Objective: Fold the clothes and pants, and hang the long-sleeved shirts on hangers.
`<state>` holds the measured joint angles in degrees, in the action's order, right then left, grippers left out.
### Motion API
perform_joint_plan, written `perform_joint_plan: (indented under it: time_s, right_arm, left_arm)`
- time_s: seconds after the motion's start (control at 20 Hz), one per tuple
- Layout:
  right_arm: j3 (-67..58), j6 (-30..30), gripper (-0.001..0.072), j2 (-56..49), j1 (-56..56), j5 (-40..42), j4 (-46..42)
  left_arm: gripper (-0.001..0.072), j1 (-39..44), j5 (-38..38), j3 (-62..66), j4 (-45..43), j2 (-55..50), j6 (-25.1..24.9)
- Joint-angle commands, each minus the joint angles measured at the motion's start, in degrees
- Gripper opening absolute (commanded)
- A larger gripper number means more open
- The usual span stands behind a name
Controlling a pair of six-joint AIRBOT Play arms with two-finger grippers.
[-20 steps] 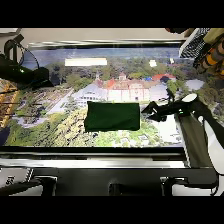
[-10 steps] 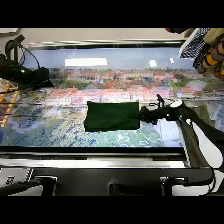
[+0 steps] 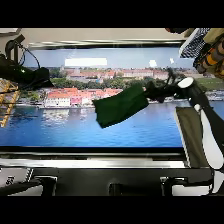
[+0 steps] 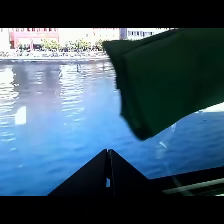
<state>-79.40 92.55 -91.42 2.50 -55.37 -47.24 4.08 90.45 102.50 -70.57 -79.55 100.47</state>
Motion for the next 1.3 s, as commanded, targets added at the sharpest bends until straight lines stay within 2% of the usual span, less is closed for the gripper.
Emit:
perform_joint_plan:
  time_s: [0.0,0.15,0.45,0.65,1.0,1.25]
  right_arm:
    - [-7.0,10.0,0.0033,0.0,4.5,2.7,-4.9]
    - [-10.7,10.6,0.0033,0.0,10.4,2.8,-5.0]
    - [-16.7,17.5,0.0032,0.1,21.9,2.8,-7.4]
    - [-19.2,20.1,0.0032,0.7,26.4,-0.4,-8.8]
    - [-19.2,40.5,0.0032,7.7,27.1,-8.4,-32.8]
    - [-19.2,47.1,0.0031,11.4,27.1,-14.9,-36.8]
  left_arm:
    - [0.0018,0.0,0.0,0.0,0.0,-0.3,0.0]
    - [0.0018,-0.1,-0.6,0.0,0.0,-0.6,-0.2]
    - [0.0018,-0.1,-1.5,0.0,0.0,-1.3,-0.2]
    - [0.0018,-0.1,-3.5,0.0,-0.2,-1.7,-0.2]
    - [0.0018,-0.1,-3.5,0.0,-0.2,-2.0,-0.2]
    - [0.0018,0.0,-3.5,0.0,-0.2,-2.0,-0.2]
